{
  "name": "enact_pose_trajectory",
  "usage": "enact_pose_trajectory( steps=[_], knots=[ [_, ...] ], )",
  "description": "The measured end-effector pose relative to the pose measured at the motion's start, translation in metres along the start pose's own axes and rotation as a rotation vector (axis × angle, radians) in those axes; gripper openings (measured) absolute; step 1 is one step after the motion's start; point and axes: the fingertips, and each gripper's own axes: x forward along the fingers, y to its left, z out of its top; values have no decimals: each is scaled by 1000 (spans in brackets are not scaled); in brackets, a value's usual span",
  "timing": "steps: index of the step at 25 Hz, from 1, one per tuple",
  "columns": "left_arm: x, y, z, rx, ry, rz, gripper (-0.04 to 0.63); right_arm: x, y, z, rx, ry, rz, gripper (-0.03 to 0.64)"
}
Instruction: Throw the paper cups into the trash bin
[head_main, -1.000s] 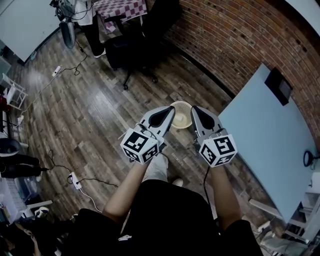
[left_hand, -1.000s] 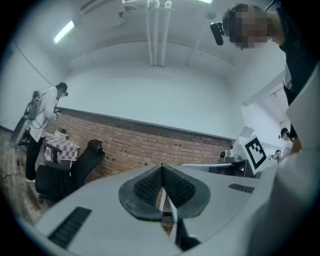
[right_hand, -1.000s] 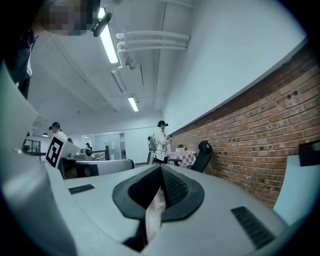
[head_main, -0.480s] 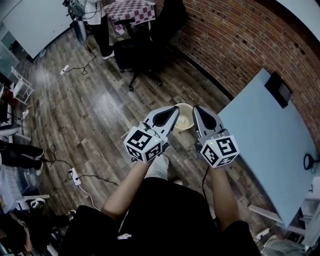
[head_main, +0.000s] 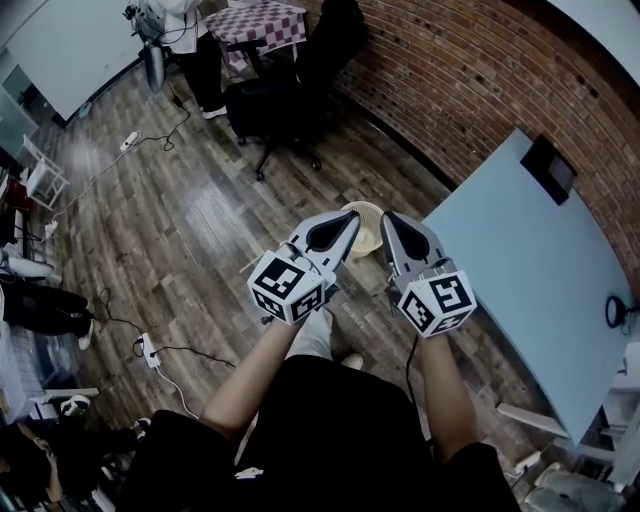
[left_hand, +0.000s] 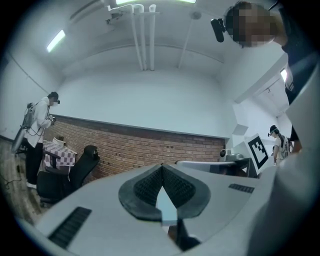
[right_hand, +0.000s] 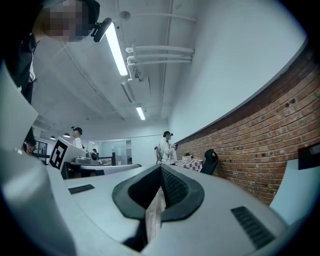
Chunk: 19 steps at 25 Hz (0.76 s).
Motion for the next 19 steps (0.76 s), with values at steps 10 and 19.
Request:
enact_pose_trajectory(
  steps=[10,19],
  knots=[
    [-15,-27,5,14,-2,-4,3,-25,14,-2,-4,10,3,3],
    [-20,-33,6,14,29,-9,3,-28,19,6,11,1,-1,3]
  ],
)
